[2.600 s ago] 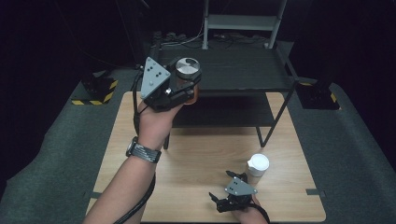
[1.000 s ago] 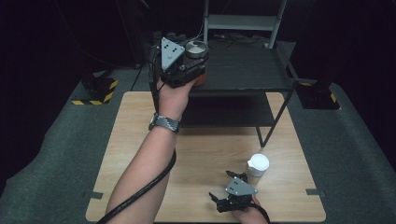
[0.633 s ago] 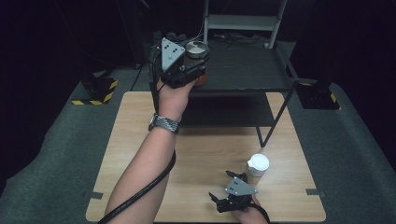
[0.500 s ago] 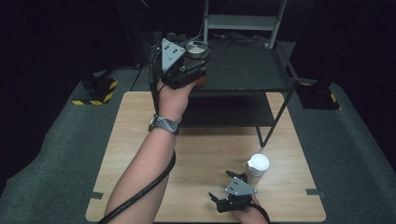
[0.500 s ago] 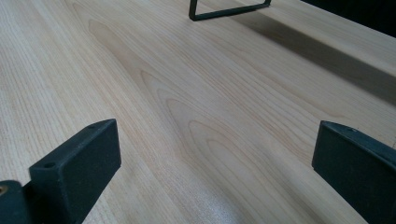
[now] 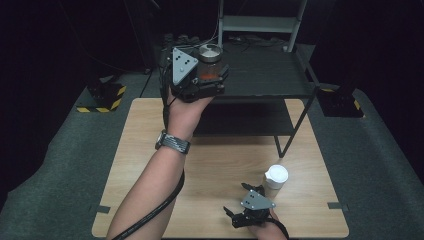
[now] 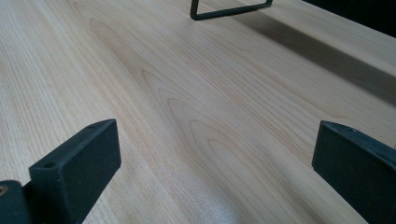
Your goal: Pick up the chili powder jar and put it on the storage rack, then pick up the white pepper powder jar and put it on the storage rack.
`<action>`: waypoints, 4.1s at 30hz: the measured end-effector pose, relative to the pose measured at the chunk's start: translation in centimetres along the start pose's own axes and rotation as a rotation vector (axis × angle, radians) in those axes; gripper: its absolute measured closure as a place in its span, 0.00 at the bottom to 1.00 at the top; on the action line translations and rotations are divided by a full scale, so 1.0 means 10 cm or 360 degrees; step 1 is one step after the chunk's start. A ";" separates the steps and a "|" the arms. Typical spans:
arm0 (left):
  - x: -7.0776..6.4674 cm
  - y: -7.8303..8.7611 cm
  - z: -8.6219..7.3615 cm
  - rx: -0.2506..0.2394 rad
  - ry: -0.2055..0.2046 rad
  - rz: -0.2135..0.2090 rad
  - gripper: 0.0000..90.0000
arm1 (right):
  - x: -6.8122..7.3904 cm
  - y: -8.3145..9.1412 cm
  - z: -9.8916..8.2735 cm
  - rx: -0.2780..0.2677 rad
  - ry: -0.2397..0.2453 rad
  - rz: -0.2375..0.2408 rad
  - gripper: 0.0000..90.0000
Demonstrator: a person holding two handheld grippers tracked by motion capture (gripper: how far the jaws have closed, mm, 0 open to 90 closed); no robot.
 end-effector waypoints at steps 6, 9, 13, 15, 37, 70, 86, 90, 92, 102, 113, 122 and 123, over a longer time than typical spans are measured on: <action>-0.02 0.09 -0.01 0.0024 -0.0011 -0.0019 0.00 | 0.01 0.00 0.00 -0.0001 0.0003 -0.0003 0.00; -0.02 0.12 -0.01 0.0028 -0.0015 -0.0015 0.00 | 0.01 0.00 0.00 -0.0003 0.0006 -0.0005 0.00; -0.02 0.17 -0.04 0.0029 -0.0012 -0.0023 0.00 | 0.01 0.00 0.00 -0.0003 0.0006 -0.0004 0.00; -0.03 0.21 -0.08 0.0032 -0.0021 -0.0027 0.00 | 0.01 0.00 0.00 -0.0003 0.0009 -0.0004 0.00; 0.04 0.60 -0.62 0.0135 -0.0028 -0.0070 0.00 | 0.02 0.00 0.00 0.0001 0.0019 -0.0011 0.00; -0.17 0.84 -1.67 0.0364 -0.0028 -0.0146 0.00 | 0.02 0.00 0.00 0.0005 0.0027 -0.0003 0.00; -0.19 0.96 -2.36 0.0552 0.0007 -0.0129 0.00 | 0.02 0.00 0.00 0.0006 0.0027 -0.0005 0.00; -0.20 0.97 -2.51 0.0617 0.0015 -0.0123 0.00 | 0.02 0.00 0.00 0.0005 0.0027 -0.0008 0.00; -0.20 0.97 -2.59 0.0653 0.0021 -0.0125 0.00 | 0.03 0.00 0.00 0.0006 0.0028 -0.0009 0.00; -0.22 0.96 -2.81 0.0797 -0.0038 -0.0112 0.00 | 0.02 0.00 0.01 0.0010 0.0020 -0.0009 0.00; -0.26 0.89 -2.86 0.0947 -0.0165 -0.0070 0.00 | 0.03 0.00 0.00 0.0001 0.0010 -0.0019 0.00; -0.39 0.88 -2.85 0.0998 -0.0333 -0.0042 0.01 | 0.03 0.00 0.00 0.0003 0.0023 -0.0016 0.00; -0.42 0.87 -2.85 0.1009 -0.0372 -0.0042 0.01 | 0.03 0.00 0.00 0.0003 0.0021 -0.0016 0.00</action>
Point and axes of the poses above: each handheld gripper's, and its own axes: y roughly backward along the jaws, z roughly out of its top, x roughly to its left, the point moved 7 cm from there along -y, roughly forward along the jaws, and after that the axes turned 10 degrees about x, right-handed, at the moved point
